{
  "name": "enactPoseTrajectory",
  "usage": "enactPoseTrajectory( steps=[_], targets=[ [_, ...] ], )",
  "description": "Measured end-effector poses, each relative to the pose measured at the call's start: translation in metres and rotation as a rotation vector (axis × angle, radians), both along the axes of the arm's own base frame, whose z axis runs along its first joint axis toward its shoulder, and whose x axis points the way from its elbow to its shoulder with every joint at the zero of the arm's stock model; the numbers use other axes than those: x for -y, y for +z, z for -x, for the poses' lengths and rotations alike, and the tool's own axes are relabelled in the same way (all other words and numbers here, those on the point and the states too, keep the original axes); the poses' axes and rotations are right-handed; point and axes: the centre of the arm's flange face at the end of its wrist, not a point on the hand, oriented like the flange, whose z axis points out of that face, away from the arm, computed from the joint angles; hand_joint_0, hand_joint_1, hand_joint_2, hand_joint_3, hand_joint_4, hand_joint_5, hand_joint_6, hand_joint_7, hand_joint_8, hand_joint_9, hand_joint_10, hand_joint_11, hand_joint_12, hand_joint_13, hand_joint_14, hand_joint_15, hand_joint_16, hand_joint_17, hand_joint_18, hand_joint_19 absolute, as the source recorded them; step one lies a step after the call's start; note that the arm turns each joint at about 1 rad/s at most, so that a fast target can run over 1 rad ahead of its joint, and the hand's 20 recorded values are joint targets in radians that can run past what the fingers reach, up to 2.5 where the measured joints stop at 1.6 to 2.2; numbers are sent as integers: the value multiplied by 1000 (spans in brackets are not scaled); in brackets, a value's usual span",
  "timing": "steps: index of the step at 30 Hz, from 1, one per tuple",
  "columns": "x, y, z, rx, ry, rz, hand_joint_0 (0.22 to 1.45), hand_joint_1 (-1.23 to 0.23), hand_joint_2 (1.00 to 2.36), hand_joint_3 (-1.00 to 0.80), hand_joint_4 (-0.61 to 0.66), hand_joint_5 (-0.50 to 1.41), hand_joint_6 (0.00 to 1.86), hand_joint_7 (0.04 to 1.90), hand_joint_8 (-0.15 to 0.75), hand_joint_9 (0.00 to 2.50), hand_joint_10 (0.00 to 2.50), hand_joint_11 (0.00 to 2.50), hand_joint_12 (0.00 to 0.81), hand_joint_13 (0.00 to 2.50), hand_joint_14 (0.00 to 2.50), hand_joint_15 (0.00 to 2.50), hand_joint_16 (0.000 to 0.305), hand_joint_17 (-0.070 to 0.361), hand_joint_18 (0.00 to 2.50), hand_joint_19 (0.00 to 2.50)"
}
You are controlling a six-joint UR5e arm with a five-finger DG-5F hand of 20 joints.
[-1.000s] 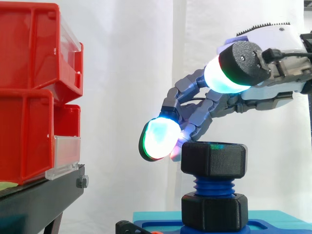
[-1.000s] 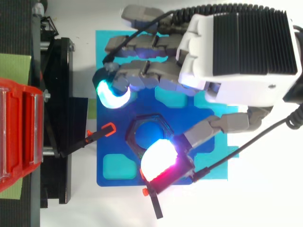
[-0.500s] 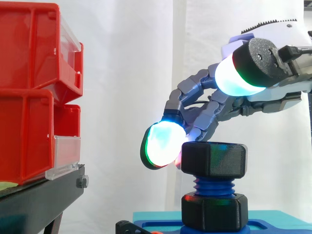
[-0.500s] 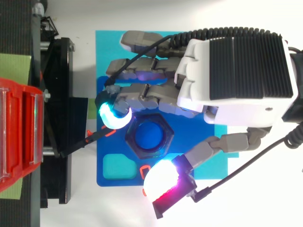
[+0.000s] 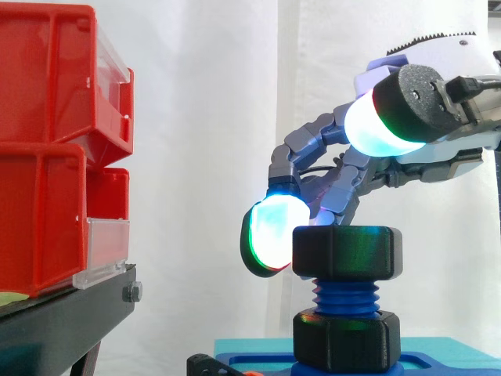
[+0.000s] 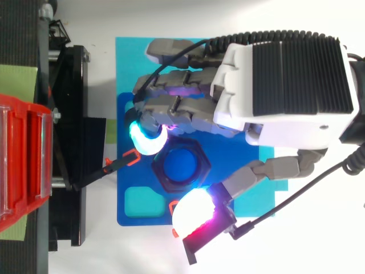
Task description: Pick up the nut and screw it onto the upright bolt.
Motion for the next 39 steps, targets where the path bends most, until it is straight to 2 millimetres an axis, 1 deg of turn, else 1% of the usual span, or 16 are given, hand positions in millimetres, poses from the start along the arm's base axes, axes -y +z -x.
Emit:
enactPoseTrajectory(
  steps=[7, 10, 11, 18, 20, 22, 23, 26, 29, 30, 32, 34, 35, 36, 38, 39],
  targets=[
    [5, 0, 0, 6, -6, -2, 490, -272, 1000, -500, 210, 15, 504, 1283, 319, 1301, 0, 66, 251, 689, 0, 0, 21, 48, 274, 0],
    [7, 0, 0, 7, -9, -3, 499, -257, 1000, -500, 162, 38, 501, 1511, 310, 1447, 5, 159, 250, 772, 0, 0, 20, 45, 328, 0],
    [9, 1, 0, 8, -10, -4, 504, -246, 1000, -500, 146, 35, 539, 1494, 300, 1522, 7, 216, 245, 807, 0, 0, 19, 42, 368, 0],
    [17, 1, 0, 8, -20, -17, 506, -235, 1000, -500, 98, 33, 624, 1344, 299, 1661, 10, 279, 245, 930, 0, 0, 18, 40, 453, 0],
    [20, 1, 1, 8, -24, -23, 507, -235, 1000, -500, 81, 38, 647, 1288, 286, 1730, 10, 295, 240, 1024, 0, 0, 17, 38, 505, 0],
    [21, 1, 1, 8, -27, -29, 507, -235, 1000, -500, 88, 49, 647, 1289, 271, 1823, 12, 336, 229, 1114, 0, 11, 16, 36, 565, 0],
    [23, 1, 1, 8, -28, -35, 508, -237, 1000, -500, 93, 57, 643, 1298, 260, 1931, 14, 387, 230, 1185, 0, 31, 15, 34, 604, 0],
    [26, 1, 1, 8, -30, -46, 508, -241, 1000, -500, 96, 61, 645, 1284, 255, 1978, 15, 416, 227, 1243, 1, 49, 14, 31, 678, 0],
    [28, 1, 1, 8, -31, -53, 511, -230, 1000, -500, 72, 52, 666, 1324, 279, 1959, 16, 465, 238, 1299, 4, 120, 14, 31, 722, 0],
    [29, 1, 2, 8, -31, -54, 511, -231, 1000, -500, 71, 45, 686, 1282, 282, 1950, 16, 470, 242, 1317, 5, 132, 14, 31, 722, 0],
    [32, 1, 2, 8, -29, -56, 510, -235, 1000, -500, 63, 22, 726, 1296, 292, 1917, 21, 522, 247, 1326, 6, 155, 14, 32, 725, 0],
    [34, 1, 2, 9, -28, -58, 510, -238, 1000, -500, 68, 13, 715, 1340, 298, 1866, 19, 504, 255, 1313, 5, 146, 15, 34, 693, 0],
    [36, 2, 2, 10, -28, -62, 501, -244, 1000, -500, 83, 11, 615, 1510, 305, 1765, 17, 488, 273, 1211, 5, 136, 19, 42, 641, 0],
    [37, 4, 1, 14, -27, -70, 492, -238, 1000, -500, 127, 14, 510, 1641, 312, 1653, 15, 448, 297, 1134, 5, 130, 26, 58, 607, 0],
    [41, 14, -1, 32, -27, -96, 486, -217, 1000, -500, 167, -37, 504, 1371, 316, 1519, 13, 389, 325, 1095, 6, 150, 31, 69, 564, 0],
    [42, 19, -2, 39, -27, -107, 484, -213, 1000, -500, 182, -52, 505, 1273, 319, 1498, 13, 387, 330, 1089, 5, 151, 32, 71, 565, 0]
  ],
)
